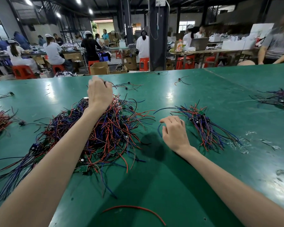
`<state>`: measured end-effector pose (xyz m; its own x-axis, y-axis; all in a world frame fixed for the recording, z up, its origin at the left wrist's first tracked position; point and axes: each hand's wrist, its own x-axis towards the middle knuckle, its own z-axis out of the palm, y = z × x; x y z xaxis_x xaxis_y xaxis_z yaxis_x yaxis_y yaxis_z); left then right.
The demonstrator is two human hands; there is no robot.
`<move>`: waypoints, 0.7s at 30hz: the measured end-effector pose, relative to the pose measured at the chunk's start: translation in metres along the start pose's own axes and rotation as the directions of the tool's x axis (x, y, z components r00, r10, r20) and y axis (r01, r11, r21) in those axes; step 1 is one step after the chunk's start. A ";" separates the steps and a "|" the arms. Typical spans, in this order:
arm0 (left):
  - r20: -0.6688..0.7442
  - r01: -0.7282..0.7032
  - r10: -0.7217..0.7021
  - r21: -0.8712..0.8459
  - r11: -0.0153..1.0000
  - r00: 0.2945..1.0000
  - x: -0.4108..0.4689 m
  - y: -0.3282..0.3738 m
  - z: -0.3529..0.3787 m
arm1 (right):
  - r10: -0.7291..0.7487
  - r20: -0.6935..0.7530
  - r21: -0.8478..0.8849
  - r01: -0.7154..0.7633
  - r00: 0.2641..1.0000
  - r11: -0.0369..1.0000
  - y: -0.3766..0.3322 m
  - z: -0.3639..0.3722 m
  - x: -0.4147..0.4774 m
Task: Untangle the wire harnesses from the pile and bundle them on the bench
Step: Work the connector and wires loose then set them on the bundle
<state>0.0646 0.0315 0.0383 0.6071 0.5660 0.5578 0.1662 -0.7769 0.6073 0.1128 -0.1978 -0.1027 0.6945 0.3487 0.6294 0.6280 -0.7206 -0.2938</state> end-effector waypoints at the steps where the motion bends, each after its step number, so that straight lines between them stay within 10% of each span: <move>1: 0.002 0.028 -0.028 -0.116 0.993 1.000 0.003 0.009 -0.004 | -0.007 -0.051 0.051 0.009 0.999 0.999 -0.004 -0.002 0.000; 5: 0.253 0.310 -0.179 -0.757 0.575 0.951 -0.005 0.043 -0.015 | 0.037 0.057 0.491 -0.060 0.998 0.869 -0.028 -0.015 -0.001; 9: 0.603 0.613 -0.176 -0.790 0.006 0.778 -0.042 0.053 0.000 | -0.019 0.582 0.787 -0.557 0.813 0.266 -0.055 -0.028 -0.008; 13: 0.782 0.703 -0.074 -0.594 -0.391 0.619 -0.080 0.045 0.031 | -0.294 0.752 0.504 -0.802 0.590 -0.321 -0.067 -0.036 -0.015; 21: 0.864 0.752 -0.050 -0.463 -0.469 0.501 -0.106 0.035 0.063 | -0.077 0.856 0.398 -0.745 0.512 -0.536 -0.080 -0.027 -0.019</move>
<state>0.0551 -0.0730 -0.0358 0.9673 0.0838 -0.2394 0.0185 0.9180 0.3962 0.0398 -0.1626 -0.0714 0.6077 0.7465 -0.2711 -0.7142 0.3644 -0.5977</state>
